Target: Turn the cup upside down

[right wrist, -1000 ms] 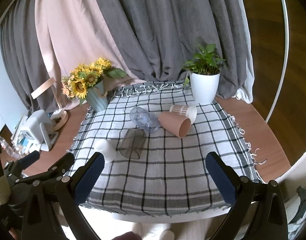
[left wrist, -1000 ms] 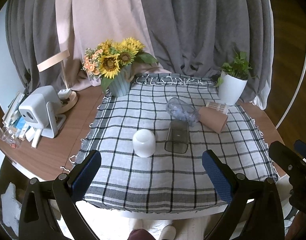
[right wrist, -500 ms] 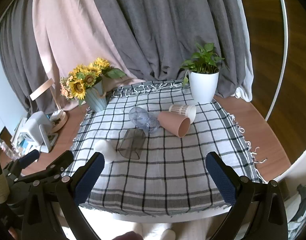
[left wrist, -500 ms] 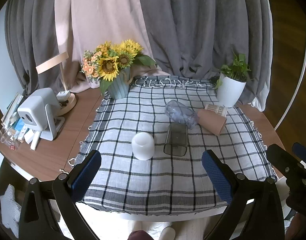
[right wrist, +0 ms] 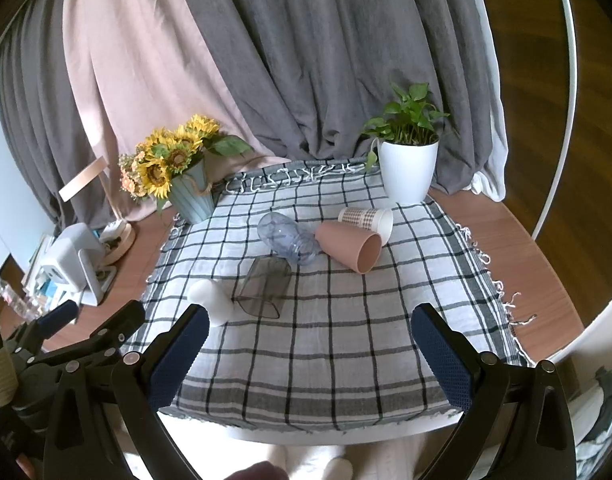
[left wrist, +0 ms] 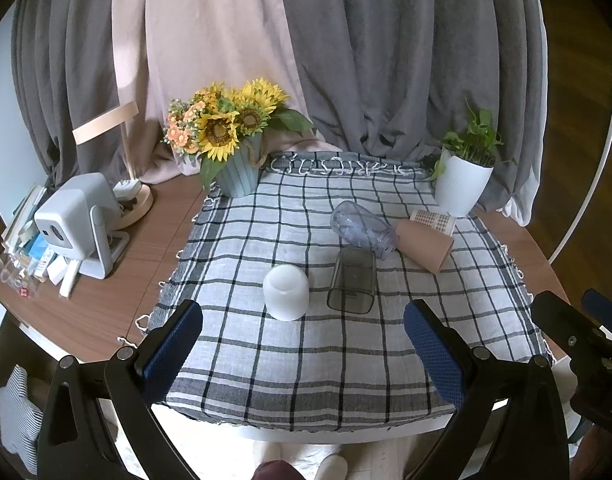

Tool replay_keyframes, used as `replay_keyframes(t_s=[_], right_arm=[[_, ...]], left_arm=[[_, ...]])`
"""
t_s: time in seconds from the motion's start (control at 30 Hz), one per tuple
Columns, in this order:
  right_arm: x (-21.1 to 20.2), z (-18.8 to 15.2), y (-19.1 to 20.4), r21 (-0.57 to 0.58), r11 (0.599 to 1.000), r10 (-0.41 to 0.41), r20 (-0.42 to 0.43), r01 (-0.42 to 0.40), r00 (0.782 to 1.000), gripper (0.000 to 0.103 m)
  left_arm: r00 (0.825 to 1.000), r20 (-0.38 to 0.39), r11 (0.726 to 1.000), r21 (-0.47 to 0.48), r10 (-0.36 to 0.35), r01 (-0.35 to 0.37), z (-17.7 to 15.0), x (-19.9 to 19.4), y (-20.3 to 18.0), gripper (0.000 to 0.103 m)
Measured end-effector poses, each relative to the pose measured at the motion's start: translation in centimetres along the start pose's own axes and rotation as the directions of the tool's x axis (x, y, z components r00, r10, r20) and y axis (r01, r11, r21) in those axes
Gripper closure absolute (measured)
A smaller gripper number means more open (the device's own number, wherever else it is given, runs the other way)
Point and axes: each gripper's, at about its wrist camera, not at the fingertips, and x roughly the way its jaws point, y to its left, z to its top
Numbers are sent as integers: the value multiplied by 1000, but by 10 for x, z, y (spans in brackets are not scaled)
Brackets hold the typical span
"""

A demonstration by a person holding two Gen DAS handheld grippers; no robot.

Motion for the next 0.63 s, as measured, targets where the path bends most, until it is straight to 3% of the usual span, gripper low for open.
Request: replay_keyframes(t_s=[0.63], right_arm=[[1, 0, 0, 5, 1000, 1, -3, -1, 1000, 1]], left_arm=[[1000, 1, 1000, -3, 3, -3, 2, 1, -1, 0]])
